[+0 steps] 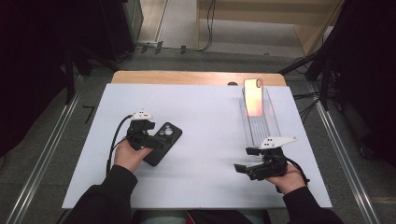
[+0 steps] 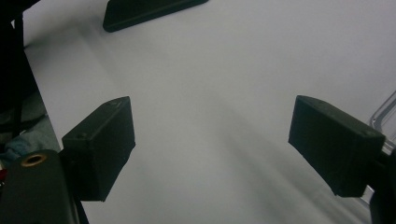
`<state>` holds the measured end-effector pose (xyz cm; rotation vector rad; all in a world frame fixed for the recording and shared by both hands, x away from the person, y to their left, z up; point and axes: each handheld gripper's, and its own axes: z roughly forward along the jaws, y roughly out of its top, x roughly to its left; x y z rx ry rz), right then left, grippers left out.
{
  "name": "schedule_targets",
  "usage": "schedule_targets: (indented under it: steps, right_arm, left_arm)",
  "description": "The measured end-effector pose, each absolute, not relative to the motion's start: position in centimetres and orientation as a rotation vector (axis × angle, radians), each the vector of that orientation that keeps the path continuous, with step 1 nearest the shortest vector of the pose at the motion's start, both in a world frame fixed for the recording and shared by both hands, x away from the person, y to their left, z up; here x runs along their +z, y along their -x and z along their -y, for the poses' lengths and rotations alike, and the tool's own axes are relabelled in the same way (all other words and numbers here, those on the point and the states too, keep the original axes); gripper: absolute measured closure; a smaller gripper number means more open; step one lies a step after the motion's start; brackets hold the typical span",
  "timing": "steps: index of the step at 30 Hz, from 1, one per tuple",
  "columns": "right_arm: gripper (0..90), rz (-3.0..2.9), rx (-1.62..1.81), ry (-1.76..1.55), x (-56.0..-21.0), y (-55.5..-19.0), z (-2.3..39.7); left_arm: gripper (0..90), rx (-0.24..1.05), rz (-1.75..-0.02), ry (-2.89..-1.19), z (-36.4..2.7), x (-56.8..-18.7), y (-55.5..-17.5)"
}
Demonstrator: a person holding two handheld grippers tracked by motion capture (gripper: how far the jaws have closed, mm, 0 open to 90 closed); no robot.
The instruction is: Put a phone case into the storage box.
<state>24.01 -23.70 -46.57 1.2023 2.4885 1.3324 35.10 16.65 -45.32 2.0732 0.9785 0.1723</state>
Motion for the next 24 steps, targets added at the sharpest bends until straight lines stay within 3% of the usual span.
schedule_targets:
  steps: [24]
  right_arm:
    - [12.8, -2.489, 1.335, -1.206, -46.5, -23.9, 23.7]
  left_arm:
    - [0.0, 0.209, -1.028, -2.155, -16.9, -48.6, -35.5]
